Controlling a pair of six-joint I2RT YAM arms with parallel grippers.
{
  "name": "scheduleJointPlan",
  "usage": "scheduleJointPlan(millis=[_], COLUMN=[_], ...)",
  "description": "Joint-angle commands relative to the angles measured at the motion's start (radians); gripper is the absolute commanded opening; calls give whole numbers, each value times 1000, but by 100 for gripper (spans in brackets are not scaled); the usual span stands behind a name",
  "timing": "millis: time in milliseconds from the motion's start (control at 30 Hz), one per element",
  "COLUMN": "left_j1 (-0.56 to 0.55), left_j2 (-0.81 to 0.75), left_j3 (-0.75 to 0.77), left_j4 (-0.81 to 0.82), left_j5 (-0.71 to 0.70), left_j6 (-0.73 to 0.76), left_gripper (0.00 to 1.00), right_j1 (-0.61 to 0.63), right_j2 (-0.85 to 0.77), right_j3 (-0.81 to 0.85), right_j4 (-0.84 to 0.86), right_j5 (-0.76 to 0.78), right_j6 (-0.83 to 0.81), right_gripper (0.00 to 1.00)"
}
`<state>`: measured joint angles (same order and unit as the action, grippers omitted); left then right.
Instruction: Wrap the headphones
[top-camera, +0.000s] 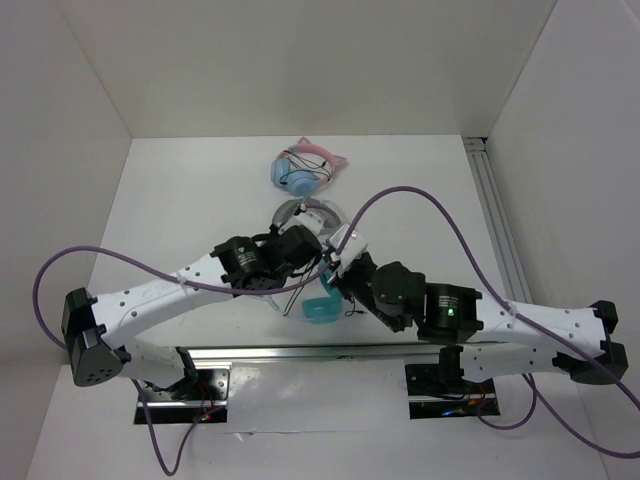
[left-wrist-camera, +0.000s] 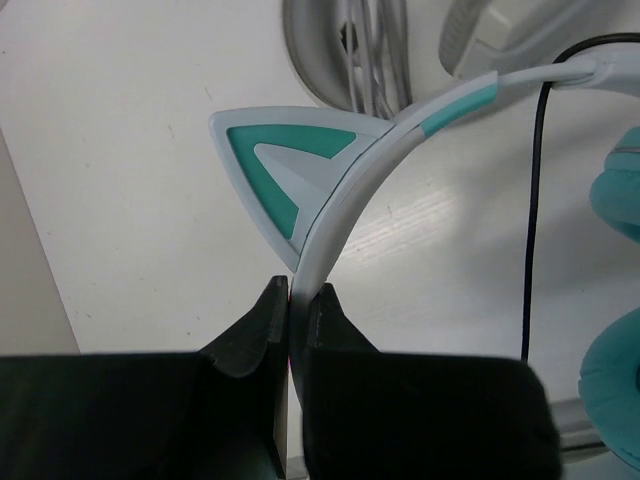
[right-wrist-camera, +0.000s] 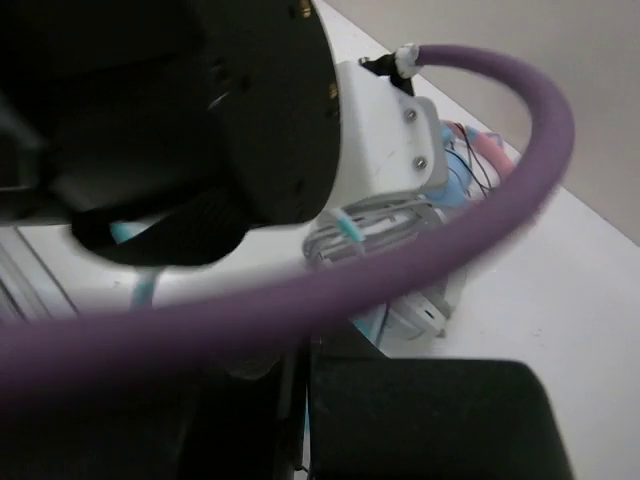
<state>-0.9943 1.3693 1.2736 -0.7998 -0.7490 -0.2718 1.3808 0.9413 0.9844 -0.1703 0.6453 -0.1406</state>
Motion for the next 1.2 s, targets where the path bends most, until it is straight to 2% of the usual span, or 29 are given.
scheduleJointPlan(millis=[0,133,300,367,533,667,700,933,1067,1167], left_j1=[-38,-90,-122,-122,-122,-122,-122,-122,-122,-122], left_j2=[-56,-90,-168,-200,-282,-291,-291,-309,-329,-311], left_j3=[27,61,40,30,21,42,43,52,85,171], left_j4=[-131,-249,-303,-303,-247,-265,-265,-245,-265,-346], left_j5=[17,97,158,230,347,335,347,484,446,285], left_j6=[-59,-73,-86,-63,-7,2,2,31,19,-62], left_gripper=[0,0,0,0,0,0,0,0,0,0], right_j1=[-16,-25,-62,-103,-178,-235,-235,-235,-269,-337], right_j2=[46,56,-27,-47,-27,-39,-39,-38,-18,14], right_j3=[73,43,-13,-23,-13,17,17,-26,-69,-59], right_j4=[-67,11,116,146,98,22,22,147,180,180], right_j5=[97,237,260,260,125,-151,-165,65,90,50], right_j6=[-66,-99,-120,-120,-85,-76,-76,-105,-114,-82], right_gripper=[0,0,2,3,2,0,0,0,4,5])
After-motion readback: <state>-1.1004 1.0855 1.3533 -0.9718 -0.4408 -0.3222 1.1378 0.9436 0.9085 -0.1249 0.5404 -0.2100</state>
